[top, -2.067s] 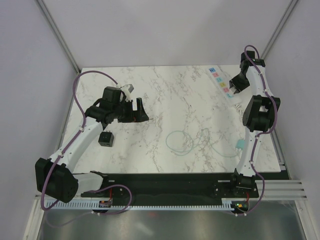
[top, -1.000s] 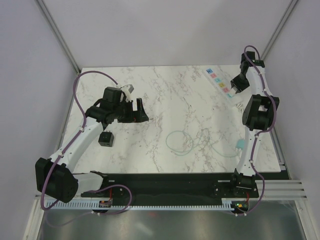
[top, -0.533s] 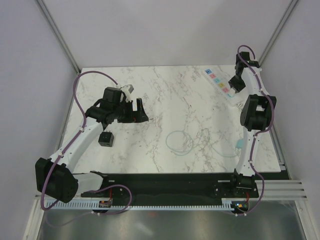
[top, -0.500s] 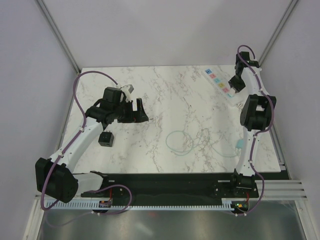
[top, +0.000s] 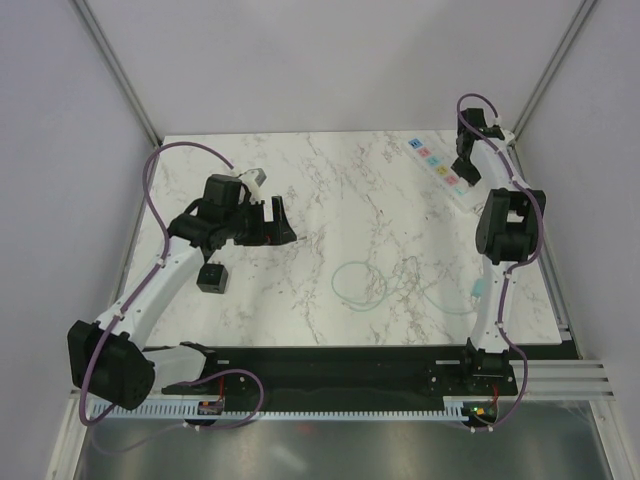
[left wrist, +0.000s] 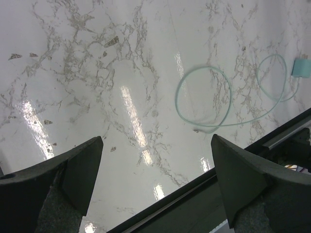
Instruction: Insert the plug
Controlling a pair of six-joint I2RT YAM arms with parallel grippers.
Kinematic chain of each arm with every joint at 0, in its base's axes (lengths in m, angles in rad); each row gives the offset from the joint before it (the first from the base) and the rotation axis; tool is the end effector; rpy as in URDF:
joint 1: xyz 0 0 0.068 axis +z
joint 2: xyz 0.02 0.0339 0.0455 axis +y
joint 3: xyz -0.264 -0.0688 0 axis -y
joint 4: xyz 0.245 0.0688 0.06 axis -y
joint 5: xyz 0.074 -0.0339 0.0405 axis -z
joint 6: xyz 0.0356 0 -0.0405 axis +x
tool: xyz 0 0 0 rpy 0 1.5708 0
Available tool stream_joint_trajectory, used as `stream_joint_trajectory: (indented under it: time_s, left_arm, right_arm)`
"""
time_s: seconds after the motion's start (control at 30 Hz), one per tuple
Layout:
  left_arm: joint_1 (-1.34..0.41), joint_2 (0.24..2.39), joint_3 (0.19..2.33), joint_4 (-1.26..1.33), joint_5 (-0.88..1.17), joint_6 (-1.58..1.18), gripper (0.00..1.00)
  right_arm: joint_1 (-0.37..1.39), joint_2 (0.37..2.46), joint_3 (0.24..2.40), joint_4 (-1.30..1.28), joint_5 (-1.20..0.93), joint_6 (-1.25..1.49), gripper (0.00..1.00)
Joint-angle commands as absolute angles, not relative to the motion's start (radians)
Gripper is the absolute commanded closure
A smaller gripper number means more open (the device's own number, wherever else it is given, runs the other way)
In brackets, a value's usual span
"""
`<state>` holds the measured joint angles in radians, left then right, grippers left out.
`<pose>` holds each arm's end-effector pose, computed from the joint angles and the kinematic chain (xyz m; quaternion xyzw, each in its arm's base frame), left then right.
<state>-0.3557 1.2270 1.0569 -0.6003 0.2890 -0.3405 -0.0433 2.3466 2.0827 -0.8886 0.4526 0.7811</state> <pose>0.2404 -0.1001 0.3044 0.0630 0.9109 -0.2562 0.3172 0.4990 -0.0372 0.1991 0.4246 0.8548 -0.1318 0.2679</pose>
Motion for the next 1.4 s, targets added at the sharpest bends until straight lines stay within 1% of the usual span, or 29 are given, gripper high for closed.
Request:
stream_joint_trajectory:
  time_s: [0.0,0.17,0.37,0.57,0.8,1.07,1.3,1.37]
  left_arm:
    - [-0.359,1.198,1.057,-0.594,0.281,-0.310,0.00]
    - [-0.357,1.192,1.057,-0.594,0.288,-0.310,0.00]
    - [-0.359,1.181,1.055,-0.592,0.281,-0.310,0.00]
    - [-0.357,1.172,1.055,-0.591,0.272,-0.310,0.00]
    - [-0.357,1.143,1.057,-0.584,0.259,-0.311,0.00]
    - [-0.357,1.134,1.052,-0.572,0.301,-0.313,0.00]
    - [-0.357,1.118,1.043,-0.566,0.293,-0.327,0.00]
    - [-0.359,1.120,1.039,-0.560,0.298,-0.330,0.00]
  right_arm:
    - [-0.023,2.504,1.827,-0.891,0.224,0.772,1.00]
    - [-0.035,2.442,1.737,-0.830,0.166,0.764,1.00]
    - [-0.037,2.425,1.712,-0.841,0.190,0.744,1.00]
    - [-0.051,2.359,1.651,-0.857,0.216,0.735,1.00]
    - [-0.069,2.231,1.537,-0.874,0.238,0.698,1.00]
    - [-0.083,2.097,1.372,-0.881,0.296,0.681,1.00]
    - [-0.084,1.996,1.307,-0.884,0.282,0.663,1.00]
    - [-0.083,1.996,1.322,-0.885,0.276,0.652,0.90]
